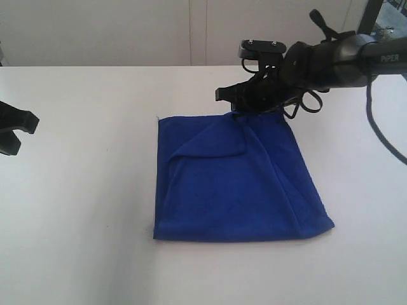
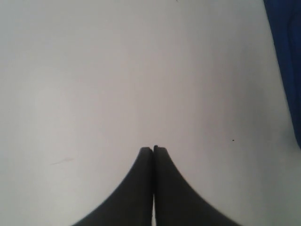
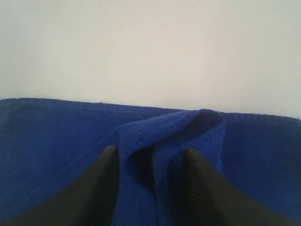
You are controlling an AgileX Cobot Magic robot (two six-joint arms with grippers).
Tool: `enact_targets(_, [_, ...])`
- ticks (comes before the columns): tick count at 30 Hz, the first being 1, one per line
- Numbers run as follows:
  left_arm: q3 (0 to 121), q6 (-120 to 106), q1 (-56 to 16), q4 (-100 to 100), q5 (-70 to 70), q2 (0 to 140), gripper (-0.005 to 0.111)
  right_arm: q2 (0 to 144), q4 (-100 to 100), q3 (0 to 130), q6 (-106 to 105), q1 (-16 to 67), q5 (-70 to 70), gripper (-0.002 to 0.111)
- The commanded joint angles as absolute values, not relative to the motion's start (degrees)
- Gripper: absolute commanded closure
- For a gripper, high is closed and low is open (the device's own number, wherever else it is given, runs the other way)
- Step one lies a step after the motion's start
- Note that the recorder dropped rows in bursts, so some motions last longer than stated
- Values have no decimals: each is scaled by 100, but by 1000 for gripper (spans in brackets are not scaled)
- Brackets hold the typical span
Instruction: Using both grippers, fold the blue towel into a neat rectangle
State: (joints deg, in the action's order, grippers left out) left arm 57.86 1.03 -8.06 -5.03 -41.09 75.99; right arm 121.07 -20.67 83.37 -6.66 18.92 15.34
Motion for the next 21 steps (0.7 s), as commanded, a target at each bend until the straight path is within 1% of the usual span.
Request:
enact_targets(1, [5768,100,-811,-575,-4163,7538,107,12062,-2018,8337,-774,1698,1524,66])
enact_targets(10, [5768,100,-811,-575,-4163,7538,107,12062,-1985,8337,-710,1360,1451,66])
enact_targets(21, [5768,100,-811,-575,-4163,7538,107,11911,-1985,8337,-227,1229,1513,66])
